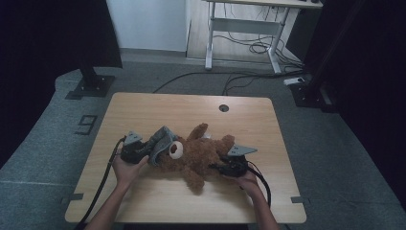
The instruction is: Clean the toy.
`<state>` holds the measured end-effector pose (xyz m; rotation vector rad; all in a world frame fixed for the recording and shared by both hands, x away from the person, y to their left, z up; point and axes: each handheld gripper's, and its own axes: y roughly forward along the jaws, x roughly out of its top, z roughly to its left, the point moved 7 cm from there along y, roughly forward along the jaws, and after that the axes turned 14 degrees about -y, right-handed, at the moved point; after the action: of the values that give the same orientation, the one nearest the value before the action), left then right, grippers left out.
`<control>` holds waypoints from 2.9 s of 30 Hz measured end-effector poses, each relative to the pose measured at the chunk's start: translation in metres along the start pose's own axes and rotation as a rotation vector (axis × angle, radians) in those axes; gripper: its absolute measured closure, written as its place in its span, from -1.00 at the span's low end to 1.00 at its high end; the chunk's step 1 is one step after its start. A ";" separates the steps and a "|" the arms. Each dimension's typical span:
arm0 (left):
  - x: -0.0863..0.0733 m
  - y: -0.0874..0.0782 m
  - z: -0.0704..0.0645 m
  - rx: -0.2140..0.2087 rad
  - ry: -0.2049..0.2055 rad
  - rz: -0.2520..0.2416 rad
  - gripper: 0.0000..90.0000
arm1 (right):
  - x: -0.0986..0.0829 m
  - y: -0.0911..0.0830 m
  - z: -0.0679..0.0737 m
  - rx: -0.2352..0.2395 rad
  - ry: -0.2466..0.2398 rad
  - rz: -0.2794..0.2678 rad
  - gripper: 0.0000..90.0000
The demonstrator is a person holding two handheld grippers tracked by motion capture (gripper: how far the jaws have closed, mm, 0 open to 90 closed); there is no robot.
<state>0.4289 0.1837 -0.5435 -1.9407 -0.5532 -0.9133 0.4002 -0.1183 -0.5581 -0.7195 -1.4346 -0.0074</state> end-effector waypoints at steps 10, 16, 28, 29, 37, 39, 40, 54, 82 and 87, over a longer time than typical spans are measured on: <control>-0.024 0.004 0.004 0.037 0.037 0.077 0.71 | 0.000 0.000 0.000 0.001 0.000 -0.002 0.41; -0.041 0.003 0.015 0.030 0.005 0.130 0.71 | -0.001 -0.001 -0.001 0.005 0.005 -0.007 0.41; -0.001 -0.033 -0.016 -0.121 -0.007 -0.054 0.71 | -0.002 -0.002 -0.003 0.006 0.016 -0.012 0.41; 0.008 -0.034 -0.029 -0.139 0.020 -0.072 0.71 | -0.002 -0.001 -0.003 0.005 0.012 -0.010 0.41; 0.033 -0.011 -0.070 -0.183 0.072 -0.057 0.70 | -0.002 -0.001 -0.003 0.004 0.016 -0.013 0.41; 0.041 -0.004 -0.081 -0.184 0.091 -0.060 0.70 | -0.002 -0.001 -0.003 0.004 0.023 -0.016 0.41; 0.041 -0.004 -0.081 -0.184 0.091 -0.060 0.70 | -0.002 -0.001 -0.003 0.004 0.023 -0.016 0.41; 0.045 0.026 -0.074 -0.068 0.116 0.082 0.68 | -0.002 0.001 -0.001 0.006 0.013 -0.011 0.41; -0.044 -0.007 0.024 0.017 -0.038 0.130 0.71 | -0.004 0.001 -0.003 -0.018 0.061 -0.023 0.41; -0.028 -0.022 0.003 -0.037 -0.027 0.060 0.71 | -0.005 0.000 -0.004 -0.018 0.068 -0.028 0.41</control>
<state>0.3978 0.1961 -0.5543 -1.9943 -0.4944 -0.8666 0.4033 -0.1219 -0.5624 -0.7071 -1.3807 -0.0666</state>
